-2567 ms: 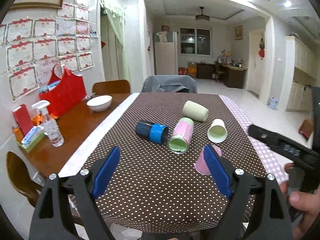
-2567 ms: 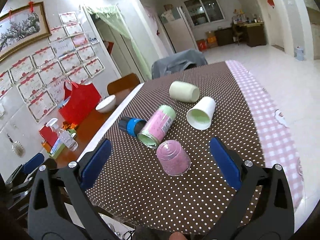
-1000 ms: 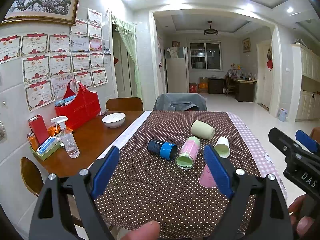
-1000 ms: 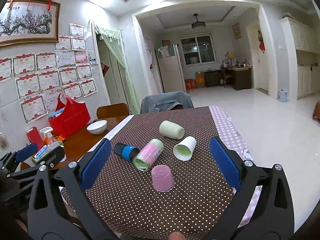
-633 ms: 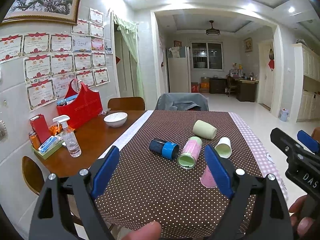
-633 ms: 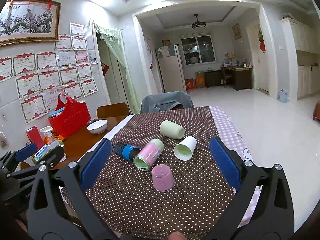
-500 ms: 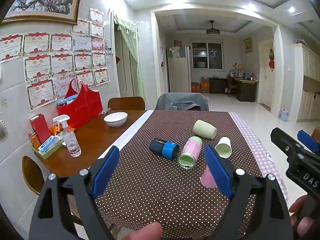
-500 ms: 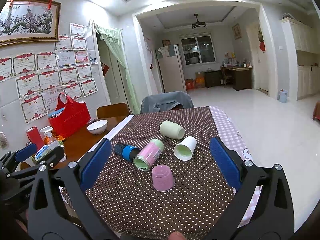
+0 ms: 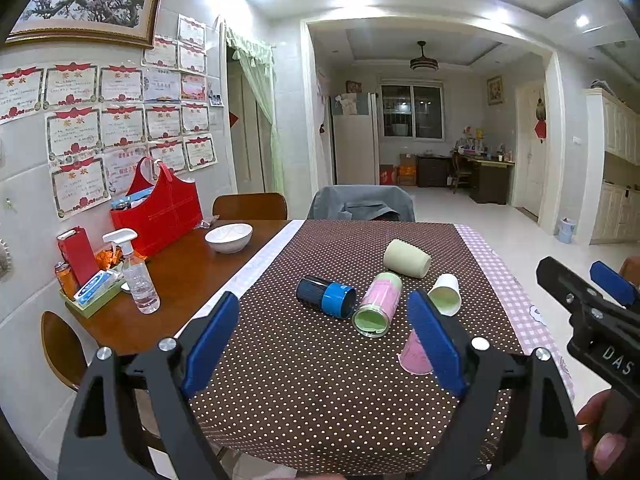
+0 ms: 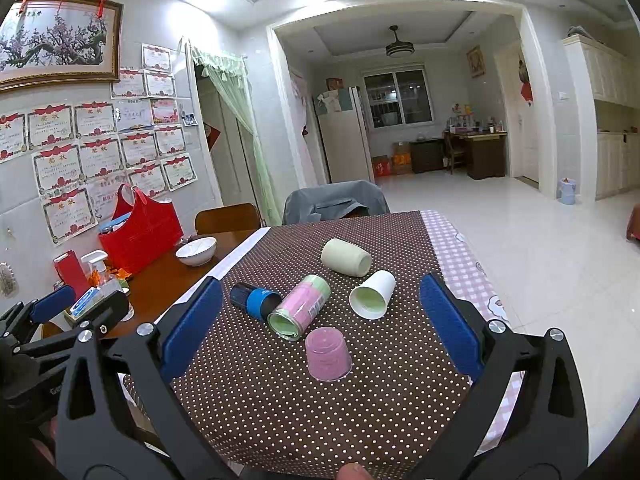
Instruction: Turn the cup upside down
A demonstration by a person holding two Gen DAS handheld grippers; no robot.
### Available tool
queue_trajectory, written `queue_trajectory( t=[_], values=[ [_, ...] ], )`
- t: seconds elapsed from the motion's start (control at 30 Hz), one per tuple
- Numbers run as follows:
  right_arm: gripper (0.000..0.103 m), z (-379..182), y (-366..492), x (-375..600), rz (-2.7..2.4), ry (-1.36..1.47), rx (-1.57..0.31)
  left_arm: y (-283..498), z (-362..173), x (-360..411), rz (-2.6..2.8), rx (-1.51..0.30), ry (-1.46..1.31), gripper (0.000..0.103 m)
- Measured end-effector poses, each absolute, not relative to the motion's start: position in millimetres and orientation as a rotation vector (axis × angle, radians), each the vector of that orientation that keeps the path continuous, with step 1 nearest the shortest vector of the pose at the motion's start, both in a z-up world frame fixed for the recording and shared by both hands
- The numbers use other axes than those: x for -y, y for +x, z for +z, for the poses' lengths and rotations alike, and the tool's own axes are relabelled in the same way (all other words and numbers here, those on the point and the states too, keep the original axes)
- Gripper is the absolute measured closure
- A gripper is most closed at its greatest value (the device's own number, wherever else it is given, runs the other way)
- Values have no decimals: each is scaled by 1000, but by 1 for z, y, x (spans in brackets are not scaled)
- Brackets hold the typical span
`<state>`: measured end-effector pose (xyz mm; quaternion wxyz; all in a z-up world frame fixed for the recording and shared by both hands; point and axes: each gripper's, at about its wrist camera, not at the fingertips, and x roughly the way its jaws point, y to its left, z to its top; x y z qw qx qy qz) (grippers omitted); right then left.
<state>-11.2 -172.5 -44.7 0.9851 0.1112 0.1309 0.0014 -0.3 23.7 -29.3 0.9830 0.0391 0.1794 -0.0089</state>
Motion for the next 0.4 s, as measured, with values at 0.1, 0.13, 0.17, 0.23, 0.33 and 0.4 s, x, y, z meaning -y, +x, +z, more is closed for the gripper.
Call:
queue_trajectory(
  t=[0.1,0.13,0.17,0.23,0.33,0.4],
  values=[
    [6,-46,-9,172,3,225,-270,-1,-29,-26,-24,-355,66,18],
    [6,-47,-9,172,3,225,-271,-1,-30,-26,-21,-355,70,18],
    [6,-46,-9,172,3,225,-270,-1,-30,-26,-18,-355,72,18],
    [6,-46,-9,172,2,224,-270,-1,-30,-26,-13,-362,70,18],
    [6,-47,-9,173,3,222,-270,2,-30,-25,3,-373,76,18],
    [6,-47,-9,174,3,223,-272,2,-30,-25,2,-380,76,18]
  ],
)
